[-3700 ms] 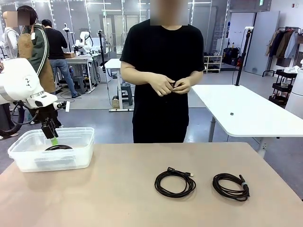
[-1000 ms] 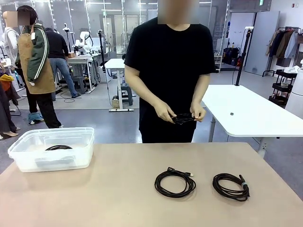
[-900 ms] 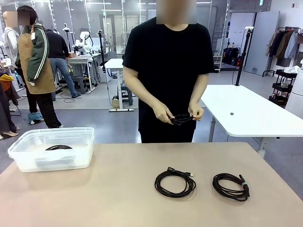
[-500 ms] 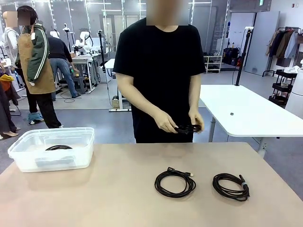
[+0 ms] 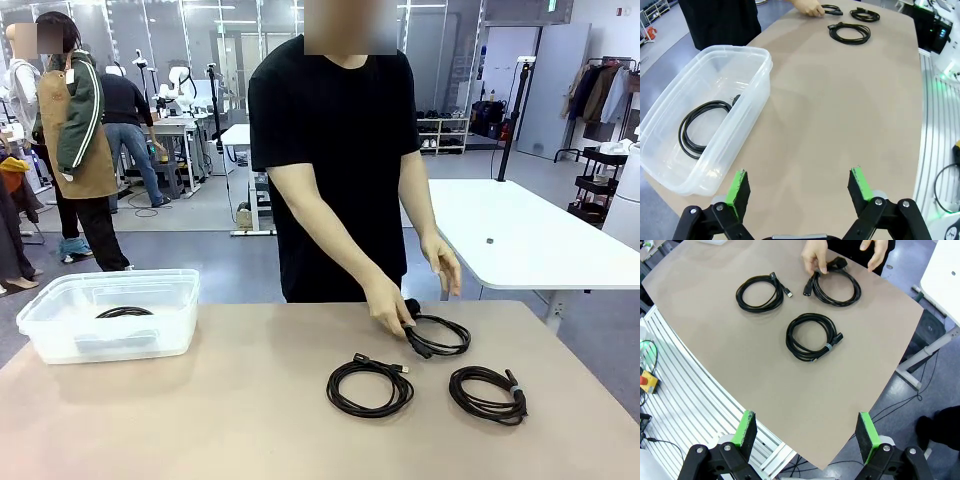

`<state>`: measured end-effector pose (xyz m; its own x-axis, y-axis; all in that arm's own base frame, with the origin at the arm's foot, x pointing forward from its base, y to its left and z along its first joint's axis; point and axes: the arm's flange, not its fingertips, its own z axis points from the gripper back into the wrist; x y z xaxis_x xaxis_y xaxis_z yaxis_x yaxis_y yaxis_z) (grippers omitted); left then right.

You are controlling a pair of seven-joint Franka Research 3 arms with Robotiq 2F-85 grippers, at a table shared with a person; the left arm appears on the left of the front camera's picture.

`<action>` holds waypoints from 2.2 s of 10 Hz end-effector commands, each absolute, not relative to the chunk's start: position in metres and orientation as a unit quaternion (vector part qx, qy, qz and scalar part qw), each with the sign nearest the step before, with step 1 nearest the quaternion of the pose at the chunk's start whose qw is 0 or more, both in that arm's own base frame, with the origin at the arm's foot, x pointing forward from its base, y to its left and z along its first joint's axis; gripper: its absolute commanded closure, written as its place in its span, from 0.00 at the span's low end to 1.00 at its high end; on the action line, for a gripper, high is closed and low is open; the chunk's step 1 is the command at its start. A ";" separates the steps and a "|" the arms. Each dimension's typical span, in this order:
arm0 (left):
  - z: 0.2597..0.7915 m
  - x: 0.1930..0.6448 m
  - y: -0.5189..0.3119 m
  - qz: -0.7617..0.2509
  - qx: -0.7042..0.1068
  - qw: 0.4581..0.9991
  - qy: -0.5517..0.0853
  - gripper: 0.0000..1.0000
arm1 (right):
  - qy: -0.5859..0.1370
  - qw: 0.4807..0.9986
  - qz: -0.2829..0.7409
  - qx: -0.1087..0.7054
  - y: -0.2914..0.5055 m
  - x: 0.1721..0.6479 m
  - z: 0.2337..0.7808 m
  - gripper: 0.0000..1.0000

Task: Organize and store the cables.
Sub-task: Place the Power Cable into the Organizing box.

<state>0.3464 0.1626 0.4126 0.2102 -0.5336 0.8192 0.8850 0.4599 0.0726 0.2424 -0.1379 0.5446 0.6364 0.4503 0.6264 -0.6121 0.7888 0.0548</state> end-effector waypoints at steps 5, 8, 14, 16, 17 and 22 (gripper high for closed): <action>0.412 0.346 0.163 -0.472 -0.217 0.744 -0.419 0.00 | -0.306 0.895 0.297 0.132 -0.138 0.242 0.545 0.00; 0.412 0.346 0.163 -0.472 -0.217 0.744 -0.419 0.00 | -0.270 0.906 0.307 0.108 -0.081 0.285 0.563 0.00; 0.412 0.346 0.163 -0.472 -0.217 0.744 -0.419 0.00 | -0.195 0.924 0.326 0.036 0.060 0.391 0.535 0.00; 0.412 0.346 0.163 -0.472 -0.217 0.744 -0.419 0.00 | -0.181 0.926 0.330 0.015 0.091 0.406 0.521 0.00; 0.412 0.346 0.163 -0.472 -0.217 0.744 -0.419 0.00 | -0.181 0.928 0.325 0.017 0.098 0.408 0.518 0.00; 0.412 0.346 0.163 -0.472 -0.217 0.744 -0.419 0.00 | -0.177 0.923 0.342 0.024 0.100 0.408 0.509 0.00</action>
